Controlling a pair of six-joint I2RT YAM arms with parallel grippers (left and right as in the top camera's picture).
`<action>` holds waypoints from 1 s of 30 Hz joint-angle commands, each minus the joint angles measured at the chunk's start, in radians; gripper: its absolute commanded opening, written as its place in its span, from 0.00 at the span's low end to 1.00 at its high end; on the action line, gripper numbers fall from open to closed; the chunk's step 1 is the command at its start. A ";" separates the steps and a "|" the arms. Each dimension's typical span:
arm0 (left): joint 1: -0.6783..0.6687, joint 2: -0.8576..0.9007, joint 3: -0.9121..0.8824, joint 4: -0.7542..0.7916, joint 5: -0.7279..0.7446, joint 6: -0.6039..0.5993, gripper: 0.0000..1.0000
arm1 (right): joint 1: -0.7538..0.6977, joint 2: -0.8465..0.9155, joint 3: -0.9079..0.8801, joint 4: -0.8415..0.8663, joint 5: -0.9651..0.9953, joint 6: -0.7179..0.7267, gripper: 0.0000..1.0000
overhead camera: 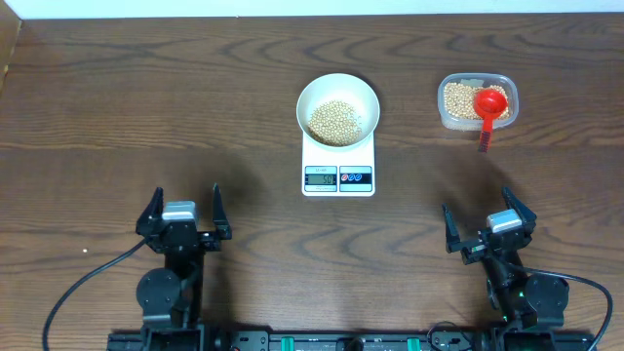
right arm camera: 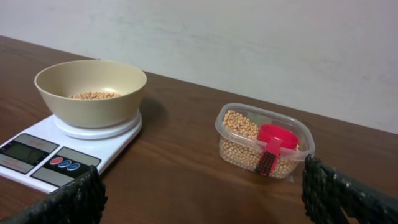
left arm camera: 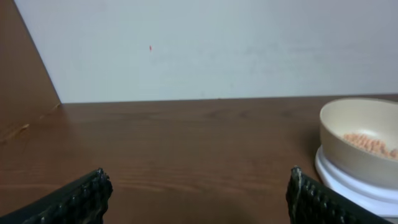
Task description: Scoop item into bowl and weigh 50g on scale
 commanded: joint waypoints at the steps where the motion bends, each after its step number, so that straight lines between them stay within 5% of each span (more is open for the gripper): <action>1: 0.005 -0.058 -0.050 0.013 -0.013 0.052 0.92 | 0.006 -0.007 -0.002 -0.006 0.008 -0.007 0.99; 30: 0.004 -0.112 -0.120 -0.097 -0.009 0.065 0.92 | 0.006 -0.007 -0.002 -0.006 0.008 -0.007 0.99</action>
